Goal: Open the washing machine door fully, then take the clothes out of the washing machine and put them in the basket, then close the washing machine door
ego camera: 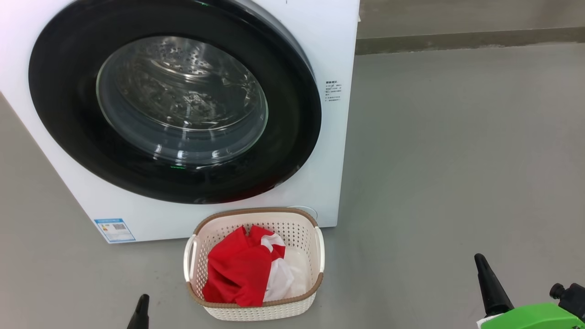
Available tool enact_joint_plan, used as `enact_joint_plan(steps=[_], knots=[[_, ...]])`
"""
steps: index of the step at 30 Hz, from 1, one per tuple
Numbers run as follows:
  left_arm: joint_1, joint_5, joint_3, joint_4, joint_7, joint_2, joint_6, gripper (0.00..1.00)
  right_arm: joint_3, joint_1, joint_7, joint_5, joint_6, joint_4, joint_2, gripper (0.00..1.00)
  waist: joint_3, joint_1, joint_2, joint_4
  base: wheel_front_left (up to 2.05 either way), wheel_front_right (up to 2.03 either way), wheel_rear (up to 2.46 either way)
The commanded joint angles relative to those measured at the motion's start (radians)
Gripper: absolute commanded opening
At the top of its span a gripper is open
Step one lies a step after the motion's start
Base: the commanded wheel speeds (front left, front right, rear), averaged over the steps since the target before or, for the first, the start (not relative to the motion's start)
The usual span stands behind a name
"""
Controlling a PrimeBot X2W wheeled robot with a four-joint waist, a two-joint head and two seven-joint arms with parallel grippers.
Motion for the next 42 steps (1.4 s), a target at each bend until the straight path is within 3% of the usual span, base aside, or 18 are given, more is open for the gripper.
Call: enact_joint_plan(steps=[1,42], knots=[[-0.054,-0.032,0.026,-0.017,0.007,0.005,-0.004,0.0,0.005,-0.059,0.009,0.033,0.0,-0.023,-0.014,0.0,0.002,-0.0001,0.0,-0.001,0.0,0.0,0.0],[-0.156,-0.458,0.057,0.017,0.122,-0.007,-0.006,0.0,-0.026,-0.142,0.127,0.437,-0.001,-0.018,-0.017,0.0,0.037,-0.0001,0.0,-0.02,0.0,0.0,0.0]])
